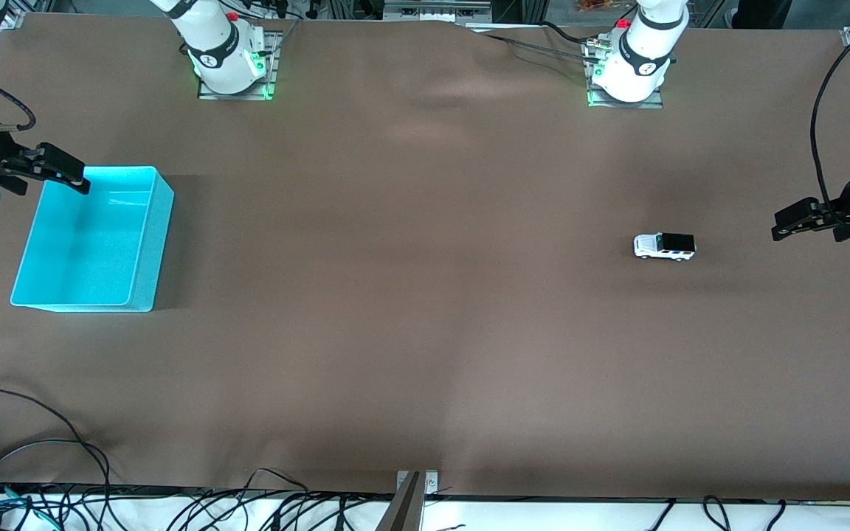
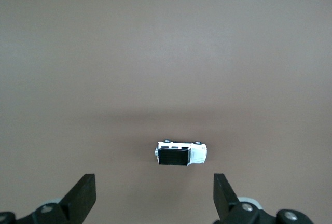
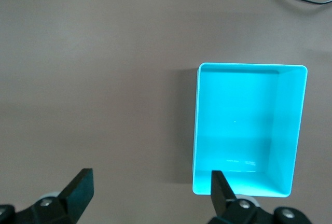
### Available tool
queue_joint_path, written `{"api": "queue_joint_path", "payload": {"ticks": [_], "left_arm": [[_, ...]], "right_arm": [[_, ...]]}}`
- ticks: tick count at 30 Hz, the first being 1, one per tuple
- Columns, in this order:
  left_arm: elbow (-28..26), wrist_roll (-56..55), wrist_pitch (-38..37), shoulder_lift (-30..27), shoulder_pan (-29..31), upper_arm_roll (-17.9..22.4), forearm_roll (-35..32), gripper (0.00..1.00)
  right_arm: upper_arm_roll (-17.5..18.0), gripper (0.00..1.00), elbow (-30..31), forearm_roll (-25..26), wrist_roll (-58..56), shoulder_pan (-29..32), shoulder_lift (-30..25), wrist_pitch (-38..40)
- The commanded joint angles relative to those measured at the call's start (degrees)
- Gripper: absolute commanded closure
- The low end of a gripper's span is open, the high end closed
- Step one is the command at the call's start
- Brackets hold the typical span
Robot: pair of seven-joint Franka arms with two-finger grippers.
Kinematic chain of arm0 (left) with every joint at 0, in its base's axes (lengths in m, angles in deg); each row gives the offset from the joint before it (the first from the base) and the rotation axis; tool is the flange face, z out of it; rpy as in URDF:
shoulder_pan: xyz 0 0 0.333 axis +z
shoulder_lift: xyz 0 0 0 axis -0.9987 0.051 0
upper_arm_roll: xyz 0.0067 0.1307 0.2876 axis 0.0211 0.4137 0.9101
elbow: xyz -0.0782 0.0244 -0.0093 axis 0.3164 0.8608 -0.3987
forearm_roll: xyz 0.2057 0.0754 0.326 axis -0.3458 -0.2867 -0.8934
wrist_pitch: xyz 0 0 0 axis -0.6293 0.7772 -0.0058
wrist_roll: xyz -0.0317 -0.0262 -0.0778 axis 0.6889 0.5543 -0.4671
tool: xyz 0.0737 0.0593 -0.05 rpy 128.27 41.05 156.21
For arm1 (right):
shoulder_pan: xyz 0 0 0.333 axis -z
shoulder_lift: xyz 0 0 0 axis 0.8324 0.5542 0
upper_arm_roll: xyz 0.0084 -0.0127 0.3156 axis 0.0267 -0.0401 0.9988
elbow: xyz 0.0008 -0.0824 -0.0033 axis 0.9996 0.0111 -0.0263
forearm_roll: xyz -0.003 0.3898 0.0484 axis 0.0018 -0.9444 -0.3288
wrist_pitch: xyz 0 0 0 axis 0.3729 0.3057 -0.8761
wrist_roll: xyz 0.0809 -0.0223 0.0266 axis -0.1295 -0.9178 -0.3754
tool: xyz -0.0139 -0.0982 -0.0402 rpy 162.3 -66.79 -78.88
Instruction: Wind and store white jeep toy
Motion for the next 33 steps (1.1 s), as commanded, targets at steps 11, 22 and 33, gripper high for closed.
{"api": "queue_joint_path", "payload": {"ticks": [11, 22, 33], "left_arm": [[-0.83, 0.89, -0.42, -1.03, 0.26, 0.06, 0.95, 0.0], [-0.57, -1.12, -0.42, 0.64, 0.26, 0.15, 0.86, 0.0], [-0.74, -13.86, -0.33, 2.92, -0.09, 0.15, 0.59, 0.0]], "right_arm": [[-0.04, 0.0, -1.09, -0.66, -0.49, 0.61, 0.42, 0.37], [-0.04, 0.0, -1.08, -0.58, -0.41, 1.75, 1.74, 0.46], [0.05, 0.0, -1.17, -0.58, -0.67, 1.67, 1.65, 0.46]]}}
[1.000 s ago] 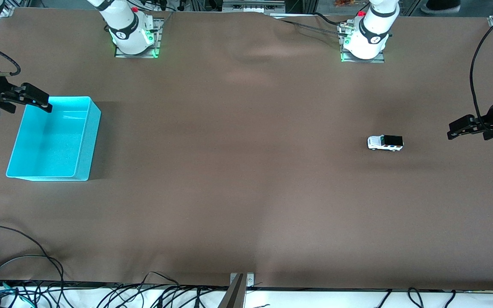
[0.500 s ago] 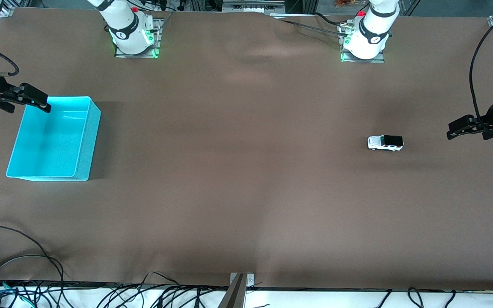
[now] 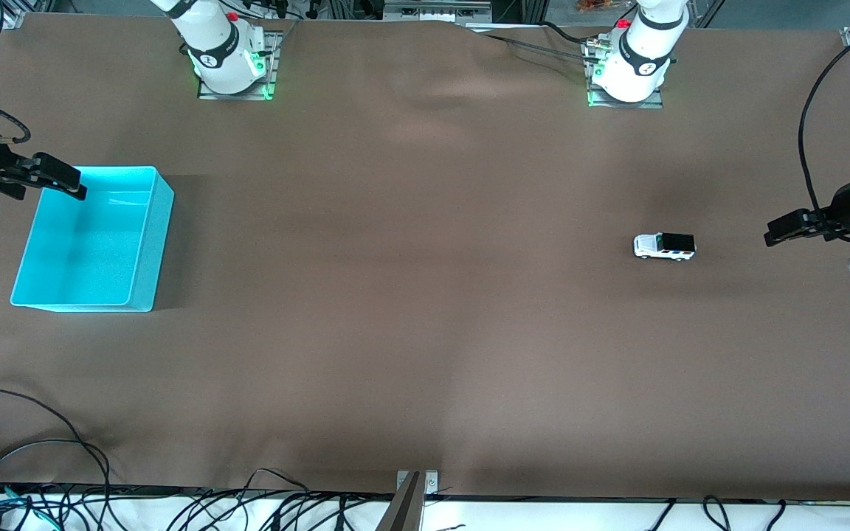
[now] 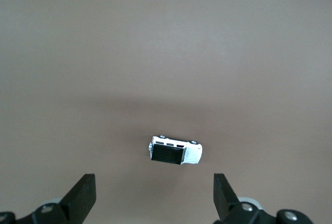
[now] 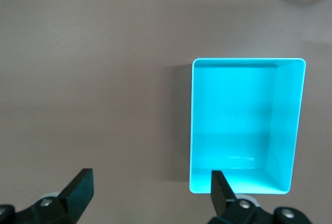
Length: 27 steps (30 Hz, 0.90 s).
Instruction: Wind and store white jeep toy
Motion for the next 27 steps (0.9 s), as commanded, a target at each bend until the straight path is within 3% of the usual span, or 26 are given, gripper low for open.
{"api": "queue_joint_path", "payload": {"ticks": [1, 16, 27], "left_arm": [[0.13, -6.94, -0.33, 1.48, -0.08, 0.04, 0.57, 0.0], [-5.49, -41.83, 0.55, 3.33, -0.34, -0.05, 0.49, 0.0], [-18.32, -62.49, 13.19, 2.27, -0.17, -0.13, 0.05, 0.0]], "right_arm": [[0.39, 0.0, -1.26, -0.58, -0.67, 0.54, 0.22, 0.43], [0.57, 0.0, -1.35, -0.58, -0.5, 0.45, 0.13, 0.26], [0.66, 0.0, -1.52, -0.67, -0.32, 0.36, -0.04, 0.35]]}}
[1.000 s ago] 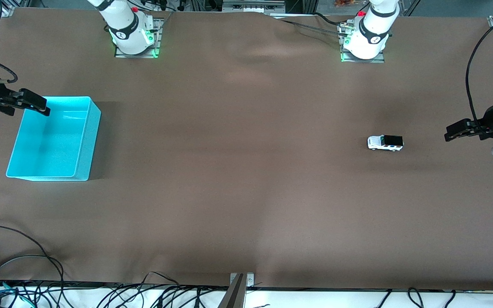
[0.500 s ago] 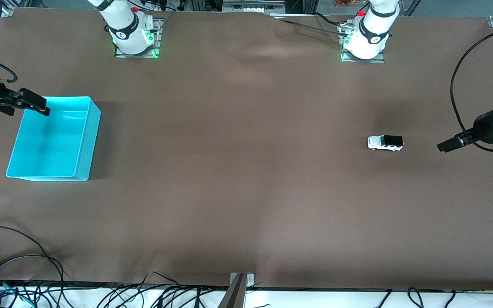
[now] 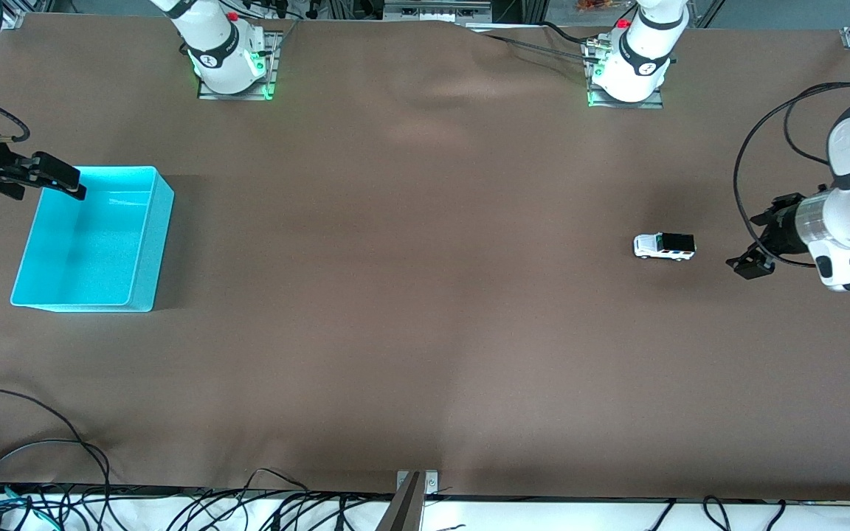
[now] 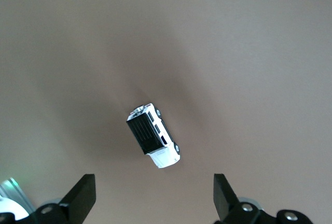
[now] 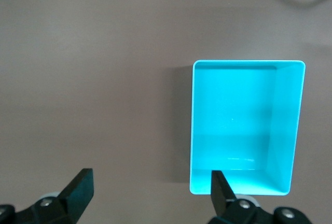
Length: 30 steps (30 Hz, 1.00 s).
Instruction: Wind and store white jeep toy
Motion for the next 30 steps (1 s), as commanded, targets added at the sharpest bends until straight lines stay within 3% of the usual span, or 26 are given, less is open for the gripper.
{"api": "queue_joint_path", "payload": {"ticks": [1, 16, 30], "left_arm": [[-7.88, -8.77, 7.54, -1.82, 0.04, -0.05, 0.05, 0.0], [-24.75, -26.53, 29.86, -1.82, 0.75, 0.12, -0.04, 0.0], [-34.07, -27.5, 44.54, -0.77, 1.8, 0.39, -0.04, 0.0]], "right_arm": [[0.45, 0.0, -1.16, -0.75, -0.32, 0.37, 0.08, 0.27], [0.45, 0.0, -1.25, -0.58, -0.23, 0.37, 0.08, 0.1], [0.45, 0.0, -1.25, 0.3, -0.23, 0.37, 0.25, 0.1]]}}
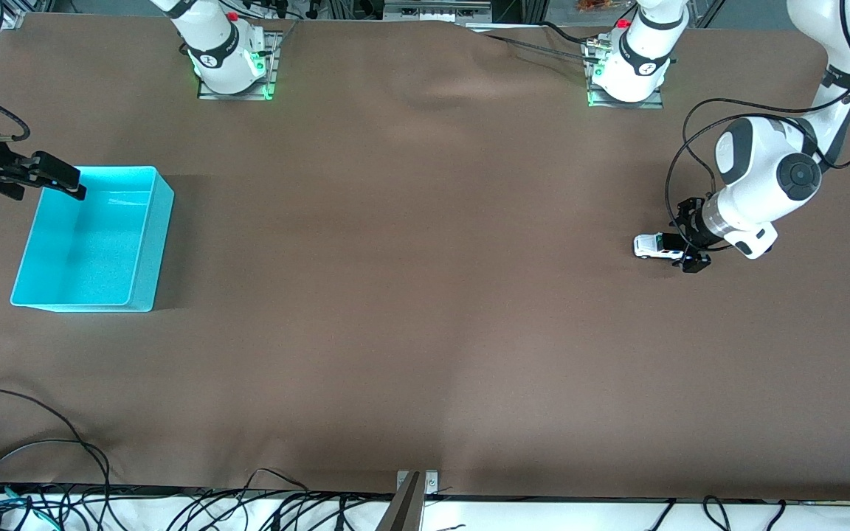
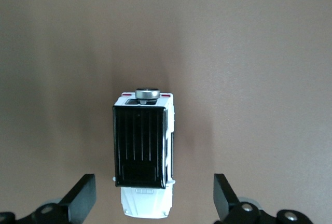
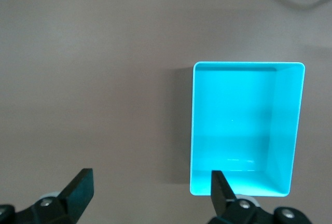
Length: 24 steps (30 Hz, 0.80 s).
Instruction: Wind and store white jeep toy
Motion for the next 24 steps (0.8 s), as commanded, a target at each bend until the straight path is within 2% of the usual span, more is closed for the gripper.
{"api": "queue_joint_path", "payload": {"ticks": [1, 8, 11, 13, 16, 22, 23, 24], "left_arm": [[-3.56, -0.83, 5.77, -0.49, 1.42, -0.11, -0.04, 0.0], [-5.06, -1.01, 10.09, 1.44, 1.69, -0.03, -0.04, 0.0], [-5.06, -0.92, 10.71, 2.14, 1.69, 0.06, -0.04, 0.07], [-5.06, -0.92, 10.71, 2.32, 1.69, 0.06, -0.04, 0.19], [-4.97, -0.75, 10.71, 2.41, 1.69, 0.06, -0.04, 0.46], [-4.62, -0.31, 10.18, 1.88, 1.6, 0.06, -0.12, 0.92], [-4.36, -0.31, 10.09, 1.62, 1.6, 0.06, -0.3, 0.97], [-4.35, -0.31, 9.92, 1.1, 1.6, -0.02, -1.08, 0.98]], "right_arm": [[0.31, 0.0, -1.12, 0.25, -0.23, 0.38, 0.29, 0.22], [0.31, 0.0, -1.12, 0.25, -0.23, 0.29, 0.2, 0.31], [0.31, 0.0, -1.12, 0.25, -0.23, 0.29, 0.28, 0.22], [0.31, 0.0, -1.21, 0.17, -0.23, 0.29, 0.2, 0.31], [0.31, 0.0, -1.12, 0.17, -0.23, 0.37, 0.2, 0.22], [0.31, 0.0, -1.12, 0.17, -0.23, 0.29, 0.29, 0.22], [0.31, 0.0, -1.12, 0.17, -0.23, 0.29, 0.29, 0.22], [0.31, 0.0, -1.12, 0.17, -0.23, 0.37, 0.29, 0.22]]}}
